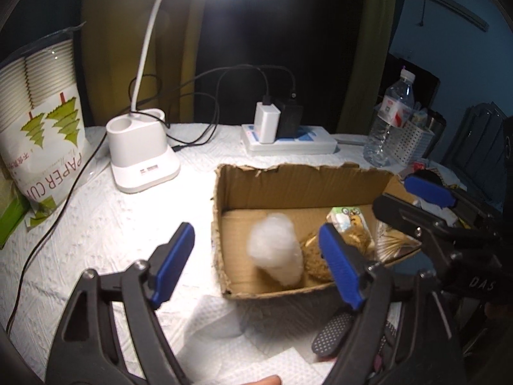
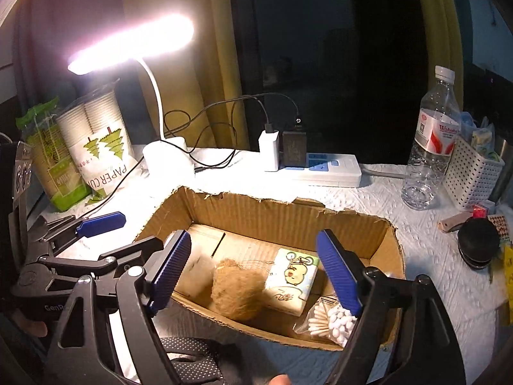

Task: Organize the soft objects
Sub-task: 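Drop bubble wrap in the box with left tool while right drops the sponge, then move both tools toward the grey glove and white towel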

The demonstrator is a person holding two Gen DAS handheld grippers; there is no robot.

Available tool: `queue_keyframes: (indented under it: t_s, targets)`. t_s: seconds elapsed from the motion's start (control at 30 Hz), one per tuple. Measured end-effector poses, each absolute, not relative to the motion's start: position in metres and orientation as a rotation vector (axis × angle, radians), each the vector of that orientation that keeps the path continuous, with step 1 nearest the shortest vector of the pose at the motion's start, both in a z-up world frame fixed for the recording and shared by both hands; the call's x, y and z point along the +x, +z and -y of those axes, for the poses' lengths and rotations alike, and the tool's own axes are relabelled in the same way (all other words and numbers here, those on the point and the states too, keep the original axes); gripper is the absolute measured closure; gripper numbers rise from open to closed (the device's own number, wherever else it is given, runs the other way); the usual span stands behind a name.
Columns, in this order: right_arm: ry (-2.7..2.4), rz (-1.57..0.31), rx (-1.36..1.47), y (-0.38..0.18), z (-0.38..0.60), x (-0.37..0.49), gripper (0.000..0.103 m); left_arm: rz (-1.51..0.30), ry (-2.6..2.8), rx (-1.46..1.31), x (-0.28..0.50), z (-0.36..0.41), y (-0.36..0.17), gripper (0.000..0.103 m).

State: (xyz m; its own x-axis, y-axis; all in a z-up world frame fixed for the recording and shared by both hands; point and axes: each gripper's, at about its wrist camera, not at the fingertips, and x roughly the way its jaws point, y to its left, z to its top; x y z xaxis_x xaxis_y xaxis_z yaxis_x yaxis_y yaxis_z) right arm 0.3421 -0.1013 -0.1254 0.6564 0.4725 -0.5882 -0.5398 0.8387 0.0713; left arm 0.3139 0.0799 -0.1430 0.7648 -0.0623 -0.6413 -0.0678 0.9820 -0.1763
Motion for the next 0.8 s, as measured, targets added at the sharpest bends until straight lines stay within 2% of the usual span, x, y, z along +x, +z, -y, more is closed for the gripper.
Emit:
queue_keyframes:
  t_s: [0.3, 0.43, 0.8]
  targets:
    - [0.554, -0.597, -0.133, -0.112, 0.111, 0.314, 0.02, -0.662, 0.016, -0.183, 0.287, -0.08, -0.125, 0.021]
    - [0.553, -0.595, -0.146, -0.109, 0.116, 0.298, 0.02, -0.649, 0.01, -0.184, 0.271, -0.077, -0.12, 0.015]
    - [0.547, -0.617, -0.156, -0.116, 0.128, 0.264, 0.02, -0.655, 0.013, -0.195, 0.237, -0.071, -0.125, 0.015]
